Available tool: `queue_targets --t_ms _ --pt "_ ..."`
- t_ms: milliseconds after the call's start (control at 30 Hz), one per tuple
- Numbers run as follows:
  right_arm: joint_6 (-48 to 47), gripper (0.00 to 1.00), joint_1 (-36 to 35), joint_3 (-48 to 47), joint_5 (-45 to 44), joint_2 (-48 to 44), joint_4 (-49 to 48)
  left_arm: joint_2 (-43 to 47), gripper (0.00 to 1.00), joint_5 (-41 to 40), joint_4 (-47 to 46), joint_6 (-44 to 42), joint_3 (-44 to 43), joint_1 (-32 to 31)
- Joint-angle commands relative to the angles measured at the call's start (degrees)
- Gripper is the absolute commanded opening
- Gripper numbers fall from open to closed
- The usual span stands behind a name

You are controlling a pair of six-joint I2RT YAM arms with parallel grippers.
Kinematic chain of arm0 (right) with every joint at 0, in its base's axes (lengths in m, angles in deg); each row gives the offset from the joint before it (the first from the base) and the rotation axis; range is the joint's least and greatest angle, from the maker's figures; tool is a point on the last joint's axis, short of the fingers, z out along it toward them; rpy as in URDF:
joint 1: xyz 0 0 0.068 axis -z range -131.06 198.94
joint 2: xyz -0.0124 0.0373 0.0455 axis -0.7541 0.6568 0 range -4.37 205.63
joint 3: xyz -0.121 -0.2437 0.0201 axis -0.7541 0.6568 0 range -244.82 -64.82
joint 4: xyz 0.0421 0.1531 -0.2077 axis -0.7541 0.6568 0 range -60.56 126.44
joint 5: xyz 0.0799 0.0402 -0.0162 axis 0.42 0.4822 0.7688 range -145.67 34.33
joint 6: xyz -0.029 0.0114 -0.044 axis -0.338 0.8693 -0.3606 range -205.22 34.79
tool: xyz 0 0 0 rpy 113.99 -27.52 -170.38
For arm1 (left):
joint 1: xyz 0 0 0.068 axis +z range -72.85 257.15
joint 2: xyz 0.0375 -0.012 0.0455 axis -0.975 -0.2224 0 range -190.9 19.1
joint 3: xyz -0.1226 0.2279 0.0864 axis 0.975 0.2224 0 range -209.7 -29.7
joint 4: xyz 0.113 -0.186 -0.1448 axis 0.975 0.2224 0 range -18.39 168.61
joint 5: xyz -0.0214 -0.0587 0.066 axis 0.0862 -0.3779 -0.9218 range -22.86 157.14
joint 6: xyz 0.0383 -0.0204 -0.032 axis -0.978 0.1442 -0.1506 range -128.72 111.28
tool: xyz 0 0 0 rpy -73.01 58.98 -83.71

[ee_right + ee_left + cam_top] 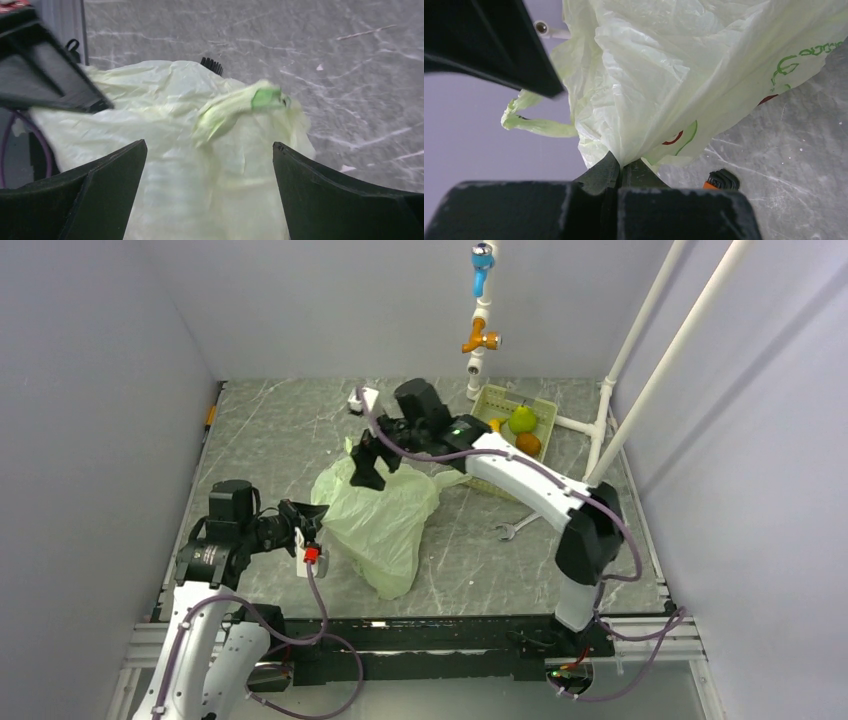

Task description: Place the fake fruits into the plastic bag and tie a complex knot

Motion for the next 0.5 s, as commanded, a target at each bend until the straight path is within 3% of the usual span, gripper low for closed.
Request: queue_targets --t_ms 0,67,100,200,267,467 --pt "-2.99 1.0 -2.3 -5.69 -5.24 3.78 -3.98 0.91 0.0 1.26 3.67 -2.8 -2.97 -0.82" --pt "-3.95 0.99 -2.89 -5.5 -7.57 5.06 -4.76 1.53 0.0 1.12 4.74 -3.52 -3.21 -0.99" --pt "-4.01 0.95 -2.96 -5.02 -9.55 5.42 -5.48 2.03 0.0 0.95 4.89 -3.29 -3.18 -0.96" --pt "-4.42 0.5 -1.35 -3.73 -15.53 4.9 -5.94 3.53 0.0 -0.64 6.61 -2.11 -3.39 -0.97" --pt "-3.34 0.03 2.09 -4.11 -14.82 3.53 -4.92 4.53 0.0 -3.61 8.4 -0.44 -3.09 -0.89" --pt "2.97 0.0 15.04 -10.88 -2.81 -0.73 -1.13 11.56 0.0 -15.46 8.55 2.86 6.76 0.67"
